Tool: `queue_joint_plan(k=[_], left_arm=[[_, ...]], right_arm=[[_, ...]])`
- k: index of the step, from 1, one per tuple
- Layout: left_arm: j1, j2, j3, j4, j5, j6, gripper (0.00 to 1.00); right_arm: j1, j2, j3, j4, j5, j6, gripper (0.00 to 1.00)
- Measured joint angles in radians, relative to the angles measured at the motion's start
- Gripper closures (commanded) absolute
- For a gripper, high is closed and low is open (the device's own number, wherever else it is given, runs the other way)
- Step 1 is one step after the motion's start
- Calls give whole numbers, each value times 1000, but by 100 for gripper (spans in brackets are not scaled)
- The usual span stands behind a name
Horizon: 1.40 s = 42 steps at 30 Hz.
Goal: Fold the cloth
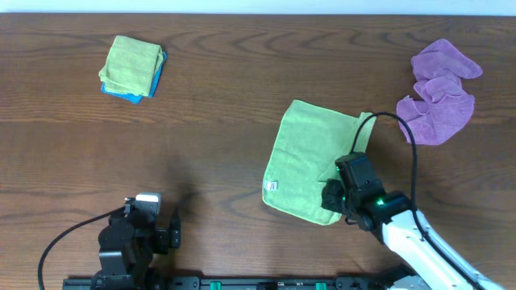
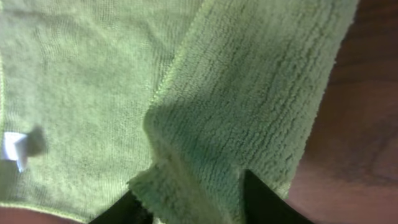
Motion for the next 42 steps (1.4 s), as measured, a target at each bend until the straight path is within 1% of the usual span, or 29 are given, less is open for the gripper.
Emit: queue_joint_plan(k=[4, 5, 8, 12, 17, 23, 27, 31, 42], left_arm=[[0, 0, 0, 0, 0, 0, 5], [0, 0, 0, 0, 0, 0, 5], [0, 0, 0, 0, 0, 0, 5], [0, 0, 0, 0, 0, 0, 5], [0, 0, 0, 0, 0, 0, 5], [0, 0, 0, 0, 0, 0, 5], [0, 0, 0, 0, 0, 0, 5], [0, 0, 0, 0, 0, 0, 5], [0, 0, 0, 2, 0, 3, 5]], right_arm=[[0, 9, 0, 20, 3, -43, 97], [0, 9, 0, 26, 3, -53, 99], [0, 9, 1, 30, 15, -61, 99], [0, -6, 23, -37, 39, -31, 99], [0, -71, 43, -182, 81, 77, 99], [0, -188, 45, -365, 140, 258, 99], [0, -218, 45, -378, 160, 306, 99], [0, -219, 45, -373, 171, 325, 99], [0, -219, 45, -348, 174, 325, 99]])
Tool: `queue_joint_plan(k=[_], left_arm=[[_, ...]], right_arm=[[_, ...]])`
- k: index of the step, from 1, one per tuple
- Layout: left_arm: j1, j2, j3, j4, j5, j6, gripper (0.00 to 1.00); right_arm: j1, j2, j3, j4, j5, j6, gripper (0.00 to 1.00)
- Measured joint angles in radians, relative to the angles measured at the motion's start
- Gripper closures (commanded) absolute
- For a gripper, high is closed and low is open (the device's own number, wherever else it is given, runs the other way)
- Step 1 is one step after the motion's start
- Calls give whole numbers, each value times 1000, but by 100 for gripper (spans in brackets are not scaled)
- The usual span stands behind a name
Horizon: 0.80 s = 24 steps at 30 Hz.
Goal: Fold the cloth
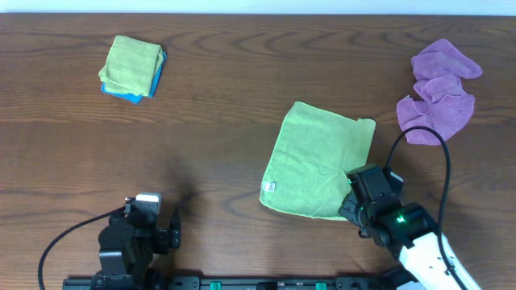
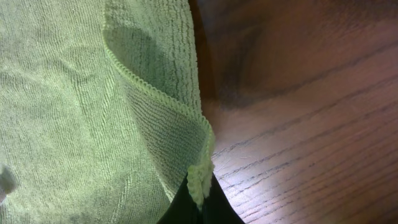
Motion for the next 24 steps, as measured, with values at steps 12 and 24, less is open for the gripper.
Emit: queue_joint_plan(k=[12, 24], left_arm=[[0, 37, -5, 296, 254, -90, 5], [-1, 655, 35, 661, 650, -358, 5]], right_arm=[[0, 0, 0, 2, -3, -1, 99], [0, 0, 2, 3, 0, -1, 99]])
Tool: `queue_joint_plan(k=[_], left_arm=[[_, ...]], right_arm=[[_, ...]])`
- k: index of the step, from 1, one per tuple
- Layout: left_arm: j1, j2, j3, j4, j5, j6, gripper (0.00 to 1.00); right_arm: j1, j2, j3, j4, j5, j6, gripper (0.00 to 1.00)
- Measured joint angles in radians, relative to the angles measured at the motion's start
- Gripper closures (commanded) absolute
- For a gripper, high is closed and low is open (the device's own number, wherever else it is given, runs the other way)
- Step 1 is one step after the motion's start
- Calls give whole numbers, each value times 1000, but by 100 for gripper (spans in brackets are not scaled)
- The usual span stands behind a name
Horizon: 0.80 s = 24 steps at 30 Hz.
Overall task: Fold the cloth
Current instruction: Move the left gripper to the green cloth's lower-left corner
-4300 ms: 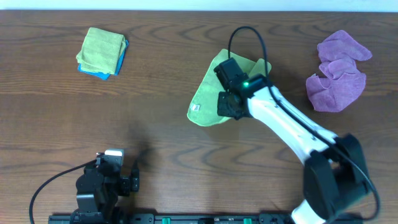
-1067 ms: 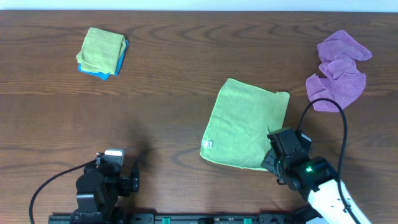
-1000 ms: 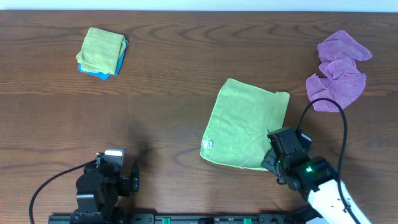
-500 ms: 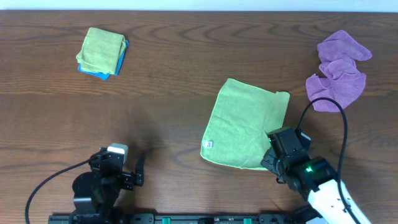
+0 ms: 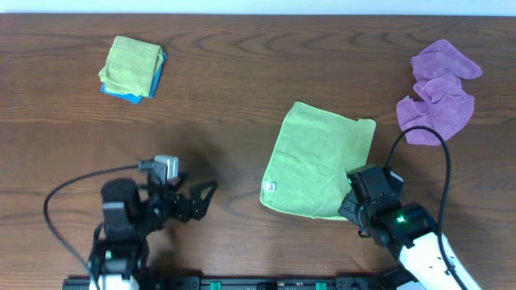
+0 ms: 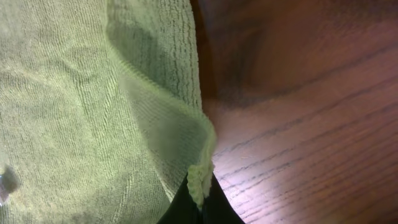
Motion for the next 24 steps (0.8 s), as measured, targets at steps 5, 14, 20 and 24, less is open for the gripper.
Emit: queue_joint_plan(k=[5, 14, 20, 24], left_arm=[[-17, 283, 149, 55, 162, -63, 5], [-24, 544, 217, 130, 276, -171, 5], [-40, 620, 217, 143, 257, -236, 5], [-105, 681, 217, 146, 223, -281, 5]], right_arm=[[0, -1, 0, -2, 0, 0, 99], [0, 0, 0, -2, -4, 0, 99], [0, 0, 0, -1, -6, 0, 99], [0, 0, 0, -1, -7, 0, 99]])
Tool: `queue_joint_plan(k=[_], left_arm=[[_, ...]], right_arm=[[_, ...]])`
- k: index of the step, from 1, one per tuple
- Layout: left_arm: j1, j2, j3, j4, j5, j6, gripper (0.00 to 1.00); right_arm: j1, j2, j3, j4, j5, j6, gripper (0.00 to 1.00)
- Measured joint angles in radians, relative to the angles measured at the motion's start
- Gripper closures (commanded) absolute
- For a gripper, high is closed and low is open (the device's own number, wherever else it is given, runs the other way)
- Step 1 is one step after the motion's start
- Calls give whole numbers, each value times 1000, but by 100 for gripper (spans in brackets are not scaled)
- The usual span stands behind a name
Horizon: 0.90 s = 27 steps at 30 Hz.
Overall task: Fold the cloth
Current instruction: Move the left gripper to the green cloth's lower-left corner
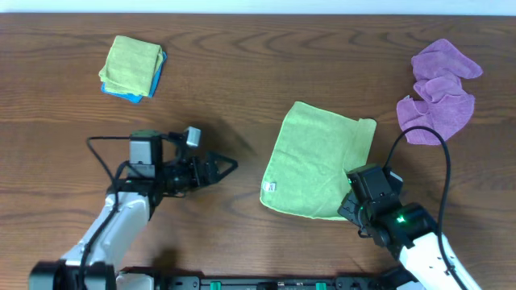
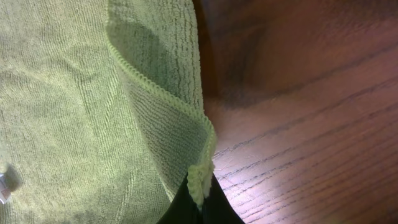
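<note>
A light green cloth [image 1: 316, 161] lies spread on the wooden table, right of centre, with a white tag at its near left corner. My right gripper [image 1: 355, 205] sits at the cloth's near right corner and is shut on it: in the right wrist view the corner's hem [image 2: 199, 177] is pinched between the black fingers, lifted a little off the wood. My left gripper [image 1: 224, 167] hovers over bare table left of the cloth, its fingers pointing toward the cloth's left edge and standing apart, with nothing between them.
A folded green cloth on a blue one [image 1: 132, 68] lies at the far left. A crumpled purple cloth [image 1: 439, 91] lies at the far right. The table [image 1: 242, 89] is dark wood.
My left arm has reached farther forward and to the right, its gripper now closer to the cloth's left edge. The right gripper still pinches the same corner, unmoved.
The right gripper first held a folded-over part of the cloth above its near right area. Then the cloth lay flat again with the gripper pinching the near right corner. The left arm rose from its rest at the near edge and came toward the cloth.
</note>
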Motion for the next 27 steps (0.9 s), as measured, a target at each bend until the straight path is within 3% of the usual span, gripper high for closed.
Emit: queue_joint_plan(k=[7, 13, 27], left_arm=[[-152, 102, 0, 33, -63, -100, 5], [-170, 140, 0, 67, -93, -154, 5], [-286, 288, 6, 332, -101, -281, 5]], right_arm=[[0, 0, 0, 0, -1, 0, 99], [0, 0, 0, 0, -9, 0, 99], [0, 0, 0, -4, -26, 0, 99]])
